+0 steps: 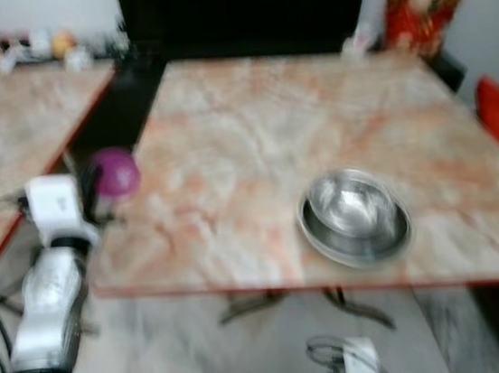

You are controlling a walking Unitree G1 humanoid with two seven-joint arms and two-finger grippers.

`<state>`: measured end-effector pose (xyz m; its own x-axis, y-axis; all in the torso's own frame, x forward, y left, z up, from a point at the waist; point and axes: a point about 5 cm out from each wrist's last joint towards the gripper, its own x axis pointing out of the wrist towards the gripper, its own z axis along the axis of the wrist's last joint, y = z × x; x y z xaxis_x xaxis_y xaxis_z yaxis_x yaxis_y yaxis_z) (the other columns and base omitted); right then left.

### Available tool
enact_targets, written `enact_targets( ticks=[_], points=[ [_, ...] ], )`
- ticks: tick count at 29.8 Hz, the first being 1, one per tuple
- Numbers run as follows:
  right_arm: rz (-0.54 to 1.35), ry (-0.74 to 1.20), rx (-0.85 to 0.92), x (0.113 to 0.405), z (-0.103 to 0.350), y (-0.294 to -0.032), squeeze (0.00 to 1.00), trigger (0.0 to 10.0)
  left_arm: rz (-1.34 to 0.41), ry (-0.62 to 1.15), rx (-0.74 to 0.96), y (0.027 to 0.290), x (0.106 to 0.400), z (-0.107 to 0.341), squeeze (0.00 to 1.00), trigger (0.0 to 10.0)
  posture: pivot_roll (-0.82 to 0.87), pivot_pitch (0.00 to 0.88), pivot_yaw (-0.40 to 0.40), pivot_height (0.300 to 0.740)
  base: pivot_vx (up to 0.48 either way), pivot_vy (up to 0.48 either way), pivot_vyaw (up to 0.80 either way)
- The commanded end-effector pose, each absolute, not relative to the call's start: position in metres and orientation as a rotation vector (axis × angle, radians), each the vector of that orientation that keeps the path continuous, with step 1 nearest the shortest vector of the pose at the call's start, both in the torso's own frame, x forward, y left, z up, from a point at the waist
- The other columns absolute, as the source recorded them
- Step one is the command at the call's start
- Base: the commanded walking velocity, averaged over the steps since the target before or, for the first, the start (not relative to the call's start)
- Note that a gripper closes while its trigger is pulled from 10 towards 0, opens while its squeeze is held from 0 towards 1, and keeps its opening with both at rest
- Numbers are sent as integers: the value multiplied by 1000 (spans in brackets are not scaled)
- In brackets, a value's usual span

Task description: Setting the table

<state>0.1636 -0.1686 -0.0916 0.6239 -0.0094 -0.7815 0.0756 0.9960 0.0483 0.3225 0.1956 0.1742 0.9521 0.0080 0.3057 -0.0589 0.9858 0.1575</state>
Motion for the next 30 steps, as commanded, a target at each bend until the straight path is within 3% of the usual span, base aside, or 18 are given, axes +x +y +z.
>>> enact_targets(
  ticks=[1, 20, 30],
  points=[
    [-68, 906, 61, 160, -92, -179, 0, 10000, 4, -322, 162, 187, 323, 177, 0, 10000, 99, 0, -26, 740, 0, -341, 0],
    [-63, 902, 46, 161, -92, -179, 0, 10000, -43, -307, 154, 183, 323, 174, 0, 10000, 103, 0, -27, 740, 0, -335, 0],
    [-50, 899, 36, 161, -91, -179, 0, 10000, -100, -283, 67, 179, 325, 173, 0, 10000, 103, 0, -29, 740, 0, 0, 0]
  ],
)
